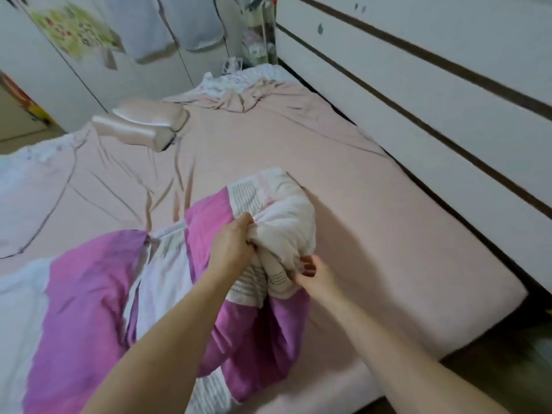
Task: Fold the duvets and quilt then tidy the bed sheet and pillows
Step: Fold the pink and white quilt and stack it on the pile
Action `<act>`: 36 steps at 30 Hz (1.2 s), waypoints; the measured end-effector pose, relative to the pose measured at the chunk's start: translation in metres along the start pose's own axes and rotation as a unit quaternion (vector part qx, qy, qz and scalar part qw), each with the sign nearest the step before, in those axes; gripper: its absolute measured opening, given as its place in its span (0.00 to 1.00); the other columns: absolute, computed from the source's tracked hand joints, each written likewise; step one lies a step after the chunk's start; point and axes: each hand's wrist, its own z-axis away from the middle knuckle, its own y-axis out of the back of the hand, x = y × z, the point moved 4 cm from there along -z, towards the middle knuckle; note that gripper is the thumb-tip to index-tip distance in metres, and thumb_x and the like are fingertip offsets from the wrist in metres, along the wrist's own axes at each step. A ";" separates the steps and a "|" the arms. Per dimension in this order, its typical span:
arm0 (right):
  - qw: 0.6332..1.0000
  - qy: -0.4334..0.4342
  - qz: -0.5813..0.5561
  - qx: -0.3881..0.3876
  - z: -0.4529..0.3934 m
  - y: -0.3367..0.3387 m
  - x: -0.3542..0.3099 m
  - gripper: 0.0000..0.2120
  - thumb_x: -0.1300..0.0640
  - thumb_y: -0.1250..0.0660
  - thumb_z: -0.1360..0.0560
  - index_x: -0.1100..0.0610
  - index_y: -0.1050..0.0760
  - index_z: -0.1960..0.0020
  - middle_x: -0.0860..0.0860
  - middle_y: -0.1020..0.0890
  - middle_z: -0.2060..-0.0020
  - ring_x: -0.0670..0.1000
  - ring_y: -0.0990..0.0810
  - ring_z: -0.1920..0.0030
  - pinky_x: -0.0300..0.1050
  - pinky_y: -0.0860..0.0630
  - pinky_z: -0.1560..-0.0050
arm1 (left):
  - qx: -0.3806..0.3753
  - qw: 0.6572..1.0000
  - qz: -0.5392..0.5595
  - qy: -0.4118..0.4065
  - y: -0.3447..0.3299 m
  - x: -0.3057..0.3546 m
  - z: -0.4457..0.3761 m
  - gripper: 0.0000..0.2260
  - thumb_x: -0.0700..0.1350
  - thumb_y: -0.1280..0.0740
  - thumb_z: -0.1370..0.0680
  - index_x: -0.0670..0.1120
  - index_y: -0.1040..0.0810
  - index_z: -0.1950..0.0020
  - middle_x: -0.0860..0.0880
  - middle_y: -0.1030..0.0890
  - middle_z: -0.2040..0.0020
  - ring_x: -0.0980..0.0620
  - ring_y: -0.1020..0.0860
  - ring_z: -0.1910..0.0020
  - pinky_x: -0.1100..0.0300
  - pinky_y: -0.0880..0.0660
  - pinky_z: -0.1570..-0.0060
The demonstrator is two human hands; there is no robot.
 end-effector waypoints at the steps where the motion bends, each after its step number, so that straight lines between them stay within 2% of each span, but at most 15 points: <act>1: 1.000 -0.008 0.026 0.004 -0.001 -0.004 0.000 0.15 0.63 0.29 0.28 0.63 0.27 0.43 0.51 0.22 0.57 0.47 0.24 0.58 0.26 0.29 0.66 | -0.003 1.000 -0.017 -0.002 0.005 0.000 -0.001 0.08 0.36 0.38 0.35 0.44 0.28 0.57 0.48 0.22 0.64 0.44 0.24 0.62 0.50 0.27 0.65; 5: 0.992 -0.083 0.076 0.047 -0.007 -0.027 0.008 0.29 0.40 0.27 0.32 0.64 0.24 0.47 0.58 0.17 0.53 0.55 0.19 0.51 0.44 0.26 0.56 | 0.014 0.998 -0.068 0.002 0.026 -0.008 -0.011 0.08 0.34 0.35 0.32 0.45 0.29 0.58 0.50 0.24 0.65 0.47 0.26 0.65 0.57 0.38 0.72; 8: 0.995 -0.045 0.045 0.073 0.011 -0.057 0.011 0.44 0.21 0.40 0.40 0.62 0.23 0.50 0.56 0.18 0.55 0.55 0.20 0.52 0.49 0.26 0.53 | 0.016 0.995 -0.098 0.021 0.036 -0.010 -0.022 0.07 0.36 0.35 0.30 0.46 0.29 0.57 0.50 0.26 0.65 0.48 0.29 0.65 0.56 0.42 0.72; 11: 0.982 0.069 0.106 0.142 0.039 -0.076 0.000 0.37 0.31 0.32 0.39 0.59 0.28 0.45 0.52 0.24 0.51 0.52 0.24 0.51 0.48 0.26 0.47 | -0.007 0.994 -0.109 -0.002 0.034 -0.002 -0.032 0.04 0.38 0.34 0.30 0.45 0.27 0.59 0.49 0.24 0.63 0.47 0.26 0.62 0.57 0.39 0.68; 13: 0.982 0.033 0.086 0.164 0.027 -0.075 -0.007 0.26 0.48 0.29 0.35 0.59 0.30 0.42 0.53 0.24 0.49 0.55 0.23 0.49 0.44 0.27 0.50 | -0.037 0.990 -0.132 -0.019 0.029 0.008 -0.031 0.03 0.40 0.34 0.29 0.45 0.28 0.60 0.49 0.23 0.61 0.46 0.24 0.58 0.57 0.38 0.66; 17: 0.987 0.041 -0.001 0.156 0.002 -0.044 -0.028 0.16 0.63 0.39 0.32 0.62 0.28 0.44 0.52 0.22 0.54 0.52 0.23 0.53 0.38 0.34 0.58 | -0.033 0.979 -0.201 -0.025 0.028 0.011 -0.032 0.06 0.44 0.34 0.26 0.47 0.31 0.60 0.49 0.23 0.57 0.45 0.22 0.54 0.56 0.36 0.64; 19: 0.984 0.050 0.036 0.166 0.003 -0.009 -0.032 0.11 0.68 0.39 0.30 0.61 0.30 0.48 0.53 0.23 0.58 0.52 0.27 0.58 0.40 0.38 0.63 | -0.040 0.957 -0.281 -0.068 0.031 0.013 -0.032 0.11 0.52 0.33 0.26 0.48 0.28 0.51 0.49 0.23 0.50 0.45 0.23 0.47 0.53 0.31 0.59; 20: 0.979 0.060 0.059 0.184 0.005 0.012 -0.033 0.09 0.70 0.39 0.30 0.61 0.30 0.51 0.54 0.24 0.61 0.54 0.27 0.60 0.42 0.40 0.64 | -0.064 0.937 -0.328 -0.102 0.027 0.016 -0.029 0.22 0.58 0.32 0.28 0.48 0.29 0.40 0.48 0.25 0.42 0.45 0.26 0.41 0.52 0.30 0.51; 22: 0.963 0.097 0.093 0.232 0.019 0.047 -0.034 0.09 0.71 0.39 0.31 0.61 0.28 0.55 0.56 0.22 0.64 0.58 0.24 0.62 0.45 0.38 0.64 | -0.095 0.899 -0.378 -0.201 0.003 0.035 -0.007 0.41 0.64 0.31 0.32 0.51 0.43 0.24 0.46 0.33 0.28 0.40 0.34 0.30 0.42 0.34 0.36; 25: 0.962 0.159 0.101 0.200 0.054 0.041 -0.044 0.15 0.72 0.39 0.33 0.60 0.24 0.49 0.54 0.19 0.60 0.54 0.22 0.59 0.43 0.33 0.62 | -0.061 0.890 -0.324 -0.315 -0.036 0.075 0.028 0.28 0.48 0.36 0.28 0.50 0.39 0.29 0.45 0.27 0.34 0.37 0.28 0.37 0.39 0.26 0.47; 27: 0.964 0.162 0.112 0.181 0.075 0.041 -0.038 0.16 0.72 0.39 0.32 0.60 0.26 0.47 0.51 0.20 0.60 0.54 0.23 0.60 0.39 0.35 0.63 | -0.052 0.912 -0.279 -0.295 -0.034 0.105 0.029 0.14 0.43 0.39 0.24 0.48 0.32 0.38 0.47 0.25 0.45 0.40 0.26 0.47 0.49 0.26 0.63; 28: 0.963 0.147 0.125 0.188 0.075 0.046 -0.030 0.14 0.71 0.38 0.31 0.60 0.28 0.48 0.51 0.21 0.60 0.56 0.22 0.59 0.39 0.36 0.64 | -0.076 0.896 -0.321 -0.298 -0.034 0.114 0.024 0.12 0.42 0.40 0.23 0.48 0.31 0.39 0.48 0.26 0.45 0.42 0.25 0.47 0.53 0.31 0.66; 32: 0.963 -0.081 0.115 0.231 0.080 0.091 0.016 0.11 0.61 0.36 0.27 0.62 0.28 0.46 0.60 0.19 0.51 0.62 0.21 0.49 0.48 0.27 0.54 | -0.151 0.834 -0.416 -0.328 -0.066 0.143 0.048 0.18 0.41 0.39 0.22 0.48 0.36 0.33 0.48 0.29 0.39 0.46 0.28 0.40 0.53 0.32 0.58; 34: 0.969 -0.050 0.103 0.221 0.075 0.085 -0.008 0.10 0.60 0.37 0.27 0.63 0.24 0.48 0.62 0.18 0.51 0.62 0.21 0.48 0.50 0.27 0.53 | -0.145 0.852 -0.428 -0.263 -0.069 0.127 0.052 0.25 0.46 0.37 0.21 0.49 0.43 0.27 0.47 0.34 0.34 0.43 0.30 0.36 0.51 0.29 0.51; 36: 0.969 0.036 0.068 0.237 0.082 0.080 -0.027 0.08 0.62 0.39 0.28 0.60 0.21 0.55 0.60 0.17 0.58 0.58 0.19 0.54 0.48 0.28 0.58 | -0.112 0.878 -0.418 -0.207 -0.048 0.105 0.040 0.29 0.48 0.37 0.22 0.51 0.46 0.24 0.48 0.32 0.34 0.42 0.25 0.41 0.50 0.27 0.54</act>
